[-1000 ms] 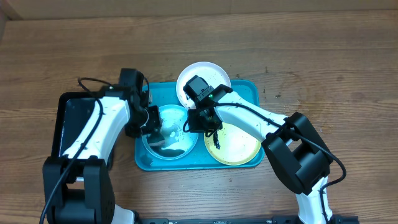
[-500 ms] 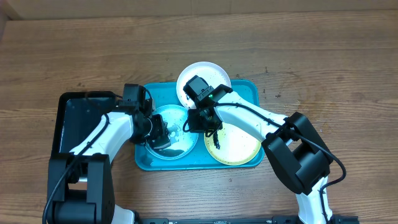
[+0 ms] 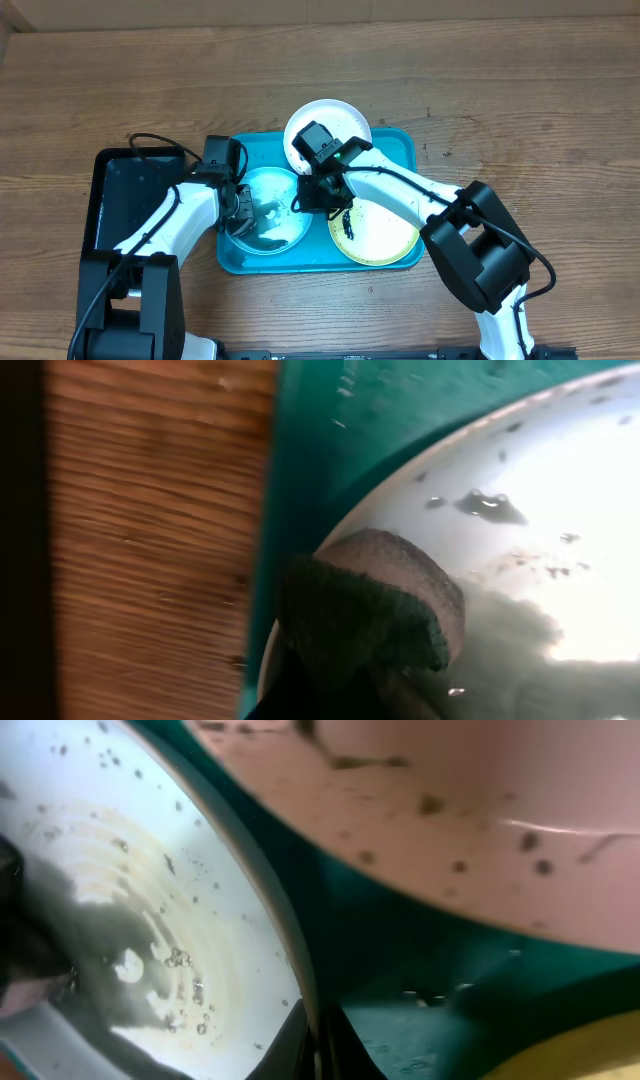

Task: Clean dirty plates on tray and stack at the side
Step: 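Return the sponge to the light blue plate and scrub it again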

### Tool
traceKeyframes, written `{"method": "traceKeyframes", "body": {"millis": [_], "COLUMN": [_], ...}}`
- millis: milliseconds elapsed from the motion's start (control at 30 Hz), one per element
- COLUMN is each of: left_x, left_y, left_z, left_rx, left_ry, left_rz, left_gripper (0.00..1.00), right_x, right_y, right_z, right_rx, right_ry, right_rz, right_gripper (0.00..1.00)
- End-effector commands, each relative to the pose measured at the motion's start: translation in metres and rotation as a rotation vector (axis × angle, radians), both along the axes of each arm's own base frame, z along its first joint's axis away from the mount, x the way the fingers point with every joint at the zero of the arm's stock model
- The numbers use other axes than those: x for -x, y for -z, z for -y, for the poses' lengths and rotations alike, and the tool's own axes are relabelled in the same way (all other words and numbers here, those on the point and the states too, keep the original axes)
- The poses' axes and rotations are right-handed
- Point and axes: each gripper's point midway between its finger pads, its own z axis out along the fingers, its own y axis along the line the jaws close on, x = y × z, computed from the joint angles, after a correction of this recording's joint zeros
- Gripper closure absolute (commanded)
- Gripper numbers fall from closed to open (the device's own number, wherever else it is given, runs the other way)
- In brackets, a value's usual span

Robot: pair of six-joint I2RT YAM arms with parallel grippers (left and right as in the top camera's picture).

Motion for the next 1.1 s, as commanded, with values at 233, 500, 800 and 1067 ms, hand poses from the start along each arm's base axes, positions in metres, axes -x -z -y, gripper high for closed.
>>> {"method": "traceKeyframes", "body": {"millis": [233,500,800,1067], "left_x": [-0.048,-0.049,-0.020,0.004], "left_y": [-0.038,-0.062,-0.041,-0.005], "left_z": [0.013,0.097,0.101,0.112], "left_rx": [0.103,0.593,0.607,0.615], "left_ry": [0.005,0.115,0.095,0.081], "left_rz": [0.112,0.104,0.002,-0.042], "left_gripper": [0.96,0.96,0.96,0.96], "right_x": [-0.006,-0.006,-0.006,-0.006], "right_y": [0.006,0.005,0.005,0.005], "right_z": [0.018,0.018,0.018,0.017], "right_rx": [0.066,0.064,0.063,0.061], "right_ry": [0.032,0.031,0.032,0.032], "right_rz": [0.012,0.009,0.009,0.011], "right_gripper": [0.96,0.96,0.96,0.96]}}
